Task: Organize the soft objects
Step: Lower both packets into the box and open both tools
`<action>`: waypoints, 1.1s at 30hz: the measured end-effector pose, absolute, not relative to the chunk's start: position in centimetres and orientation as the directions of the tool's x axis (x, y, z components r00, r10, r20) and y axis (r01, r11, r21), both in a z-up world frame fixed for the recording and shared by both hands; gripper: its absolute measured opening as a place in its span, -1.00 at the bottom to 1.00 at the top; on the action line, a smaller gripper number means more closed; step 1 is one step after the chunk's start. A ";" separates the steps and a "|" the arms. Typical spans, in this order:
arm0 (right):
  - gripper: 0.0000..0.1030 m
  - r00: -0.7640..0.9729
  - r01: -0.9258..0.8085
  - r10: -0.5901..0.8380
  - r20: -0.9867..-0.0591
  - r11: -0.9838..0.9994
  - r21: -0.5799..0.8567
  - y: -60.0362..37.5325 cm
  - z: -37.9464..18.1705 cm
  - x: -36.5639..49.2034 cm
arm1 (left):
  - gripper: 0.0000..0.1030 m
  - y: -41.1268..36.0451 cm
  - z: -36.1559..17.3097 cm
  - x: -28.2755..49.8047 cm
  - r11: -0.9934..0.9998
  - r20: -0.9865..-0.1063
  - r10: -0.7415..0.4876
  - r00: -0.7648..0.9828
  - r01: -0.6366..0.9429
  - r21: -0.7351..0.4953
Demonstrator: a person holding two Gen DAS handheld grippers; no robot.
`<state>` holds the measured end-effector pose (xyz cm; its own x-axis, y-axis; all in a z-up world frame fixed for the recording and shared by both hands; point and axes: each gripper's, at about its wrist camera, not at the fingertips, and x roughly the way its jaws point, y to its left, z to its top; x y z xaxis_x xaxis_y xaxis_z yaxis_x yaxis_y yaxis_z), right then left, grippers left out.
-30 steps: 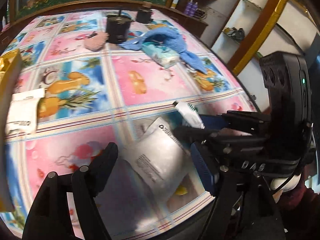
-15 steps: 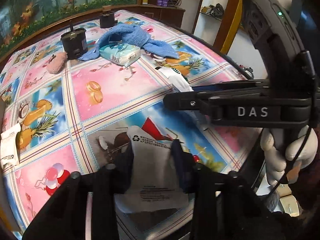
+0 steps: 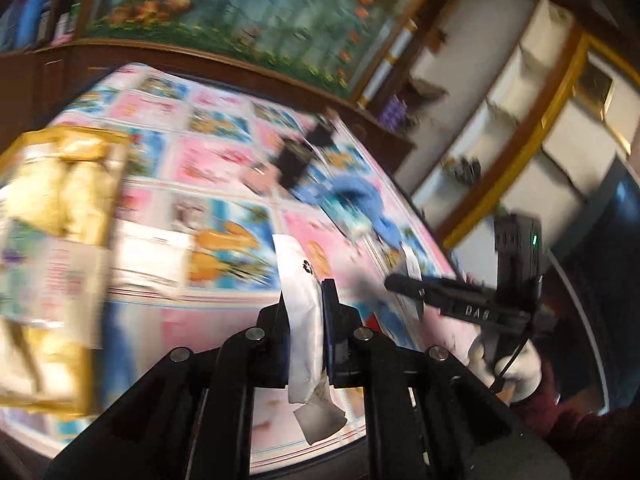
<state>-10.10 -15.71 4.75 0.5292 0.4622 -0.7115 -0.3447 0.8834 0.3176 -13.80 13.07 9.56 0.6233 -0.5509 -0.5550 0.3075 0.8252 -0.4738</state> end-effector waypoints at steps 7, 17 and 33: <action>-0.30 0.467 -0.469 0.539 -0.701 0.823 0.321 -8.4 6.2 -8.4 | -0.82 22.4 10.3 -15.1 0.922 -0.576 -0.289 0.765 0.060 -0.383; -0.31 0.355 -0.637 0.568 -0.742 0.728 0.253 5.5 7.3 -5.2 | 0.22 26.5 6.3 -14.1 0.952 -0.665 -0.014 0.746 -0.194 -0.237; 0.07 0.402 -0.668 0.455 -0.795 0.739 0.085 16.8 5.7 -0.4 | 0.61 27.4 6.8 -14.9 0.931 -0.646 0.267 0.715 -0.365 -0.020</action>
<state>-0.39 16.77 5.74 0.4021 0.4546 -0.7947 -0.6681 0.7392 0.0848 -14.92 27.37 6.82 0.7155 0.2668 -0.6457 -0.3648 0.9309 -0.0196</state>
